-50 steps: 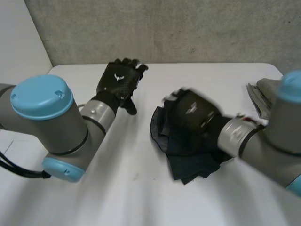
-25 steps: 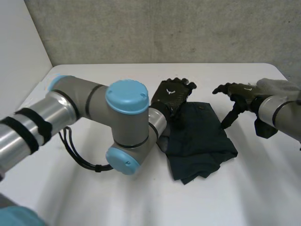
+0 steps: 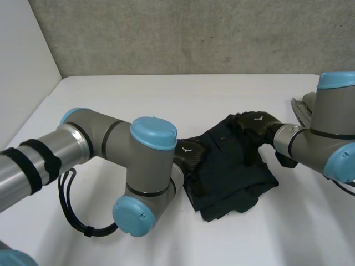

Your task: Fold the laundry.

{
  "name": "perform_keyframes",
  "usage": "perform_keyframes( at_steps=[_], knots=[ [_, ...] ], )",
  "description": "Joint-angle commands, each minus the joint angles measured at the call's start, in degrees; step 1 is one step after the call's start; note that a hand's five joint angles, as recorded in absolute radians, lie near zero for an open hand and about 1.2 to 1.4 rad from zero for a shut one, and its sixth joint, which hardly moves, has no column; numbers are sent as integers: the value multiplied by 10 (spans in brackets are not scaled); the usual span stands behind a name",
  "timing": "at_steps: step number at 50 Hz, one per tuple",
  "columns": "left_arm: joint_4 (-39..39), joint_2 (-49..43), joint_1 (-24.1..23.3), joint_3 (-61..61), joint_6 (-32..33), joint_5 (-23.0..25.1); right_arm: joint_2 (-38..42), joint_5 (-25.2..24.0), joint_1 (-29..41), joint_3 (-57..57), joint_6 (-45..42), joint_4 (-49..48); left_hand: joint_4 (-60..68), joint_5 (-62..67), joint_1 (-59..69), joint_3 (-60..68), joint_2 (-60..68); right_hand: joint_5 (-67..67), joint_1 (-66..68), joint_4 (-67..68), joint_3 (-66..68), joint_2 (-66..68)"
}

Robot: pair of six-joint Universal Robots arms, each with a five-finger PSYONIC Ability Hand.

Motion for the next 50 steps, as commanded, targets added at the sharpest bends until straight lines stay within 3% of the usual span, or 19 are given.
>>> perform_keyframes(
  at_steps=[1, 11, 18, 28, 43, 50],
  knots=[
    [3, 35, 2, -2, 3, -1, 7, 4, 4, 27, -49, 22, 6, 19, 15, 17, 21, -39, -13, -35, -23, -26],
    [63, 45, 1, 28, 3, -3, -6, 3, -2, 77, -72, -6, 4, 17, 14, 16, 19, -39, -13, -35, -23, -26],
    [64, 8, -18, 40, 11, -6, -11, 3, 0, 92, -65, -21, 28, 41, 37, 39, 43, -39, -13, -35, -23, -26],
    [46, -19, -15, 34, 77, -87, -20, 5, -4, 102, -63, -40, 41, 54, 51, 53, 56, -39, -13, -35, -23, -26],
    [46, -14, -6, -4, 85, -82, -22, 5, -4, 104, -63, -47, 33, 46, 42, 44, 48, -39, -13, -35, -23, -26],
    [46, 54, -5, -6, 79, -80, -65, 1, -3, 122, -32, -67, -6, 7, 4, 5, 9, -39, -13, -35, -23, -26]
  ],
)
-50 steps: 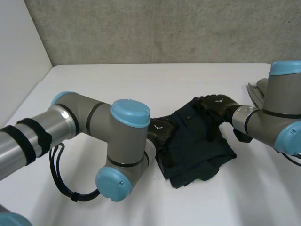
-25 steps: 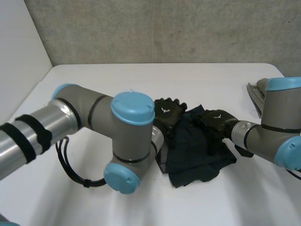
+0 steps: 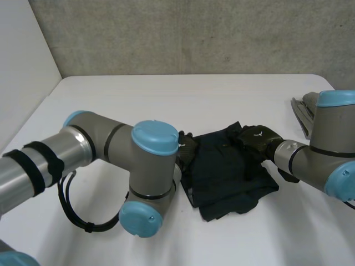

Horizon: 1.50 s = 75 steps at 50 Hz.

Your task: Fold the laundry.

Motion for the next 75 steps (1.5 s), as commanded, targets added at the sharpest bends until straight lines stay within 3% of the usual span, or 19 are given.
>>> perform_keyframes(
  at_steps=[1, 9, 15, 22, 28, 36, 54, 66, 75],
  knots=[
    [0, 70, -1, -3, -6, 2, -55, -5, -1, 24, 42, -27, -11, -15, -16, -11, -12, -39, 16, -23, 9, 0],
    [1, 204, 7, -55, -5, 17, -200, 7, -43, 130, 207, -167, -35, -39, -39, -35, -36, -39, 16, -23, 9, 0],
    [-2, 311, 51, -128, -15, 126, -269, 20, -69, 185, 237, -177, -35, -39, -39, -35, -36, -39, 16, -23, 9, 0],
    [-30, 400, 86, -190, -57, 281, -335, -7, -66, 288, 149, -172, -35, -39, -39, -35, -36, -39, 16, -23, 9, 0],
    [-67, 427, 116, -203, -85, 345, -336, -39, -64, 382, 8, -190, -35, -39, -39, -35, -36, -39, 16, -23, 9, 0],
    [-71, 427, 127, -204, -95, 350, -280, -40, -53, 432, -6, -291, -33, -37, -38, -33, -34, -39, 16, -23, 9, 0],
    [-71, 425, 127, -212, -96, 349, -159, -33, 30, 406, -18, -404, -33, -37, -38, -33, -34, -35, 20, -19, 13, 4],
    [-70, 425, 129, -213, -100, 349, -120, -31, 38, 364, -46, -408, -33, -37, -38, -33, -34, 258, 313, 274, 305, 296],
    [-70, 425, 129, -213, -106, 349, -109, -19, 48, 314, -39, -406, -33, -37, -38, -33, -34, 272, 327, 288, 319, 310]
  ],
)
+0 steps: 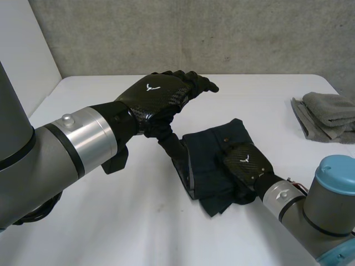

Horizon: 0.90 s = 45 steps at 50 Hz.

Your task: Fold the laundry.

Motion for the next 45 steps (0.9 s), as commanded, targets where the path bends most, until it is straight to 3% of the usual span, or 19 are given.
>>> perform_keyframes(
  at_steps=[1, 6, 9, 10, 13, 21, 29, 37, 45],
  knots=[
    [0, -1, 1, 0, -8, 0, 13, 9, 11, -46, 7, 2, -13, -14, -14, -16, -15, 105, 133, 57, 57, 57],
    [1, -1, 3, 0, -14, 1, 29, 10, 13, -74, 9, 6, -13, -14, -14, -16, -15, 135, 163, 87, 87, 87],
    [1, -1, 4, 0, -14, 1, 39, 12, 14, -91, 11, 8, -13, -14, -14, -16, -15, 229, 257, 181, 181, 181],
    [1, -1, 4, 0, -14, 1, 46, 12, 13, -98, 12, 10, -13, -14, -14, -16, -15, 349, 378, 301, 302, 301],
    [1, -2, 4, 0, -15, 1, 51, 12, 13, -107, 11, 16, -13, -14, -14, -16, -15, 494, 523, 446, 447, 446],
    [1, -2, 5, 0, -15, 0, 52, 10, 5, -150, 7, 74, -13, -14, -14, -16, -15, 494, 523, 446, 447, 446],
    [1, -2, 14, 1, -15, 0, 61, -8, -95, -218, -17, 97, -13, -14, -14, -16, -15, 494, 523, 446, 447, 446],
    [1, -2, 16, 1, -15, 0, 112, -76, -143, -364, -69, 155, -13, -14, -14, -16, -15, 494, 523, 446, 447, 446],
    [1, -2, 16, 1, -15, 1, 147, -53, -161, -547, -15, 146, -13, -14, -14, -16, -15, 494, 523, 446, 447, 446]
  ],
)
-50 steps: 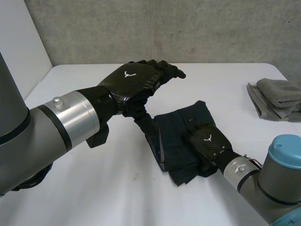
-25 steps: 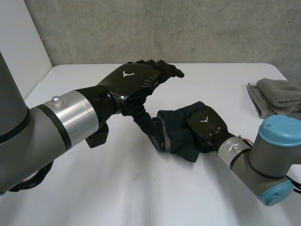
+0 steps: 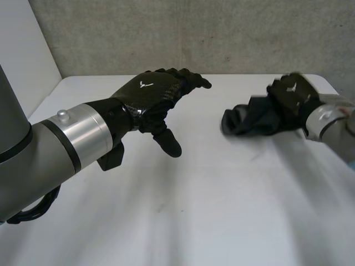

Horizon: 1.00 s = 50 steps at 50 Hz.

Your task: Fold the laundry.

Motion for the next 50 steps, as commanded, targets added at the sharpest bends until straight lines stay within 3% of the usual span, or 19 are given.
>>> perform_keyframes(
  at_steps=[1, 8, 16, 26, 32, 40, 42, 43, 45, 50],
  knots=[
    [1, -2, 0, 0, 0, 1, 35, 26, -14, -176, 59, -10, -13, -14, -14, -16, -15, 161, 262, 120, 131, 128],
    [3, -4, 1, 0, 0, 0, 102, 53, -44, -339, 136, -43, -12, -13, -12, -15, -13, 161, 262, 120, 131, 128],
    [3, -7, 0, -1, 0, 0, 177, 46, -96, -411, 136, -33, -12, -13, -12, -15, -13, 161, 262, 120, 131, 128],
    [3, -25, -1, -4, 0, 0, 217, 30, -147, -350, 91, -27, -12, -13, -12, -15, -13, 161, 262, 120, 131, 128],
    [3, -31, -2, -3, 0, 0, 192, -14, -190, -256, 1, -27, -12, -13, -12, -15, -13, 161, 262, 120, 131, 128],
    [3, -36, -2, -3, 0, 0, 144, -57, -219, -176, -20, -26, -12, -13, -12, -15, -13, 161, 262, 120, 131, 128],
    [3, -36, -2, -3, 0, 0, 130, -56, -219, -166, -19, -26, -12, -13, -12, -15, -13, 15, 115, -27, -16, -18],
    [3, -36, -2, -3, 0, 0, 113, -53, -218, -154, -15, -26, -12, -13, -12, -15, -13, -226, -125, -267, -257, -259],
    [3, -36, -2, -3, -1, -1, 97, -46, -216, -144, -5, -26, -12, -13, -12, -15, -13, -396, -295, -437, -427, -429],
    [3, -35, -3, -2, -2, -1, 37, -3, -205, -131, 64, -27, -12, -13, -12, -15, -13, -539, -438, -580, -569, -572]
  ],
)
